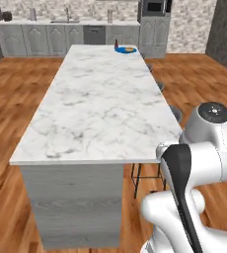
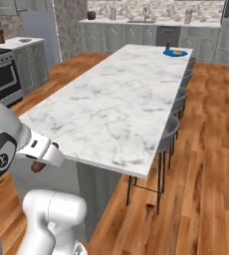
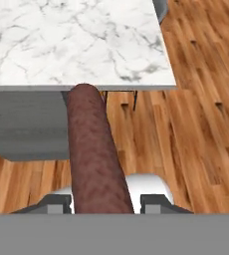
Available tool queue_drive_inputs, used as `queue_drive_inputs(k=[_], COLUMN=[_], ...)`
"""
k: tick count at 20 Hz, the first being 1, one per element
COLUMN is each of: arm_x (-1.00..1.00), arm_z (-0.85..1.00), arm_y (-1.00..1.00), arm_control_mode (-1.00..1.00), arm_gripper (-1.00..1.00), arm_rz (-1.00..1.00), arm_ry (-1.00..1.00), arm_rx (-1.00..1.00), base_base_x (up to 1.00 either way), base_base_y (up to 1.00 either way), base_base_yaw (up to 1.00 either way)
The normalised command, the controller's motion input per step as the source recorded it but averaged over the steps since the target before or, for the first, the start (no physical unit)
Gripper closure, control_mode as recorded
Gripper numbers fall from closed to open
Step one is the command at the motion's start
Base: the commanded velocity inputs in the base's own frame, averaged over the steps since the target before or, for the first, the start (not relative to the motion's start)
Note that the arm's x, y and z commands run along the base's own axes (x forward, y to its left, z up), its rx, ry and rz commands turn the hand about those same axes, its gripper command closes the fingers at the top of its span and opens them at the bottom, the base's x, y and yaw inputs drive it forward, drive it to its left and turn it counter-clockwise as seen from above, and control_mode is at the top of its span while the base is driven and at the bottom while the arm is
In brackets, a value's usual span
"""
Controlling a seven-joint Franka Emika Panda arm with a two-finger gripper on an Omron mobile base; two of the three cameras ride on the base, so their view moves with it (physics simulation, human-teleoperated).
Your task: Move the hot dog bun to the plate on the dining table and place the condiment next to that plate. Then navigate to the fridge and take the sausage and place it on the plate as well.
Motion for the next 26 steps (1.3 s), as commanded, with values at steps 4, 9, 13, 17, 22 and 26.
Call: queue_drive_inputs(k=[4,9,13,17,22,26], arm_x=[0.00,0.00,0.00,0.00,0.00,0.00], arm_z=[0.00,0.00,0.00,0.00,0.00,0.00], arm_y=[0.00,0.00,0.00,0.00,0.00,0.00], arm_control_mode=[1.00,1.00,1.00,1.00,1.00,1.00], arm_gripper=[1.00,1.00,1.00,1.00,1.00,1.00], arm_rz=[0.00,0.00,0.00,0.00,0.00,0.00], arm_ry=[0.00,0.00,0.00,0.00,0.00,0.00], arm_rx=[0.00,0.00,0.00,0.00,0.00,0.00], base_base_x=[0.51,0.50,0.47,0.43,0.47,0.72], base_base_y=[-1.00,-1.00,-1.00,-1.00,-1.00,-1.00], base_base_yaw=[0.00,0.00,0.04,0.14,0.28,0.34])
